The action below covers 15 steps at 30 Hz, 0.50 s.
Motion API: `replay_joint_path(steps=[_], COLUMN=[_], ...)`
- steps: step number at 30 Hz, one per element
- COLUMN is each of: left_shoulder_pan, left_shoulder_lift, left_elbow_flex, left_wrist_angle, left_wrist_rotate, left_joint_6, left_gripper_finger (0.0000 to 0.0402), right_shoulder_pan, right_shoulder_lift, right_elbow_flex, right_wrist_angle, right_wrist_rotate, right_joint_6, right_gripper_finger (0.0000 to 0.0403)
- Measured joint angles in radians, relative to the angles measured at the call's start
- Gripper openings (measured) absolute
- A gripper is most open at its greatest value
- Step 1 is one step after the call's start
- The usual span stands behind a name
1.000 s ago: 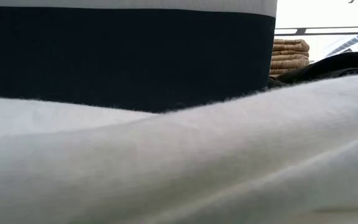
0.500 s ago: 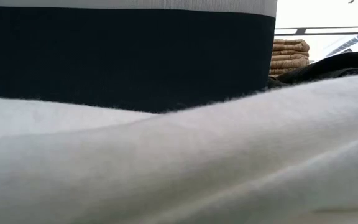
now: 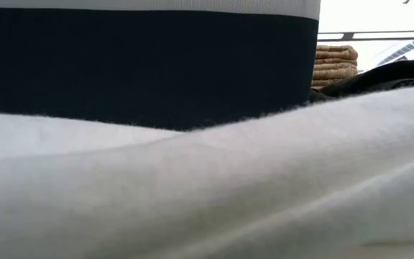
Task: Sort clothes
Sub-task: Put the left white blouse into the blue laundry organizer
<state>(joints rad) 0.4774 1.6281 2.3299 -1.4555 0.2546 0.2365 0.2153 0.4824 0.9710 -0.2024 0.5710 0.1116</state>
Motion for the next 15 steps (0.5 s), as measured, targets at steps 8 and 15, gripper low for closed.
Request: replay_joint_path(steps=[8, 15], left_shoulder_pan=[-0.077, -0.193], left_shoulder_lift=[-0.123, -0.19], left_elbow_flex=[0.0, -0.003], left_wrist_angle=[0.027, 0.025], left_wrist_rotate=[-0.002, -0.084], left_joint_6=[-0.074, -0.16], left_gripper_finger=[0.0231, 0.0231], right_shoulder_pan=[0.0, 0.0], right_shoulder_lift=[0.071, 0.179], right_elbow_flex=[0.0, 0.079], right_wrist_angle=[0.022, 0.013], right_wrist_rotate=[0.04, 0.041], right_joint_6=[0.02, 0.046], right_gripper_finger=[0.0013, 0.0013])
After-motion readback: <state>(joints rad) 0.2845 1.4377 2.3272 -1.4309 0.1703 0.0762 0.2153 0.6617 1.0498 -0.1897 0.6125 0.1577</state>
